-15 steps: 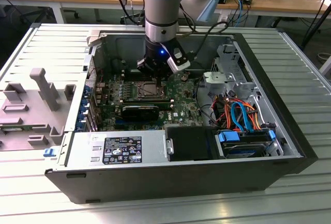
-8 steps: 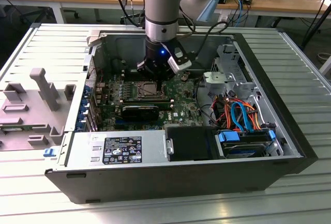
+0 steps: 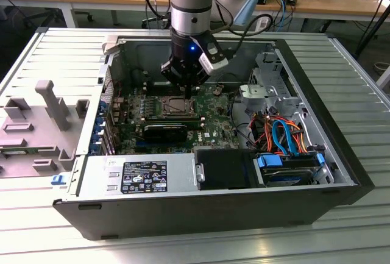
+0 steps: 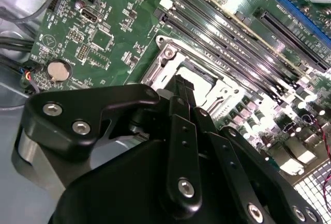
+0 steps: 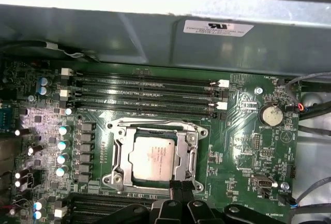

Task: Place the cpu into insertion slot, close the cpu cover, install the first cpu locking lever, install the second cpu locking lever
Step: 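Install the first cpu locking lever, then install the second cpu locking lever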

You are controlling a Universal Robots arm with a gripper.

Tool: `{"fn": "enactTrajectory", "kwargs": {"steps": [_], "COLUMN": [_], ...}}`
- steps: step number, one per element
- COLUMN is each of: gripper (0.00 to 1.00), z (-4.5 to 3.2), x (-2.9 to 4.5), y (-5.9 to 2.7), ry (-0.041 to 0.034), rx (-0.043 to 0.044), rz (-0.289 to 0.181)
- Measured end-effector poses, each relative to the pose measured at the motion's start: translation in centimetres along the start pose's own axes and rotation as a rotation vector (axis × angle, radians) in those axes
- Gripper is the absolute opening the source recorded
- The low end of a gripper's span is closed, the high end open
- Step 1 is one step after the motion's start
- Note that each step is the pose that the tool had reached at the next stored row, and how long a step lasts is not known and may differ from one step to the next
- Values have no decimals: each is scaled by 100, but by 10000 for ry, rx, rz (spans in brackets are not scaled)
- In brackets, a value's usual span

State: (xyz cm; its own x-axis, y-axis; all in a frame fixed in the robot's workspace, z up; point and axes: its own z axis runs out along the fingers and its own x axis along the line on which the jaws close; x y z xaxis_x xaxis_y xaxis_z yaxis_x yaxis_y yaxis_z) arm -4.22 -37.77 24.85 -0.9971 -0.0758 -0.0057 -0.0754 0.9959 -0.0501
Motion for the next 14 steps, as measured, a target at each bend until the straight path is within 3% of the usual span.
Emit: {"fn": "enactTrajectory", "kwargs": {"steps": [14], "gripper": [11], "z": [-1], "x": [0], "y": [-2], "ry": [1], "rx": [-1], "rz": [-1]}}
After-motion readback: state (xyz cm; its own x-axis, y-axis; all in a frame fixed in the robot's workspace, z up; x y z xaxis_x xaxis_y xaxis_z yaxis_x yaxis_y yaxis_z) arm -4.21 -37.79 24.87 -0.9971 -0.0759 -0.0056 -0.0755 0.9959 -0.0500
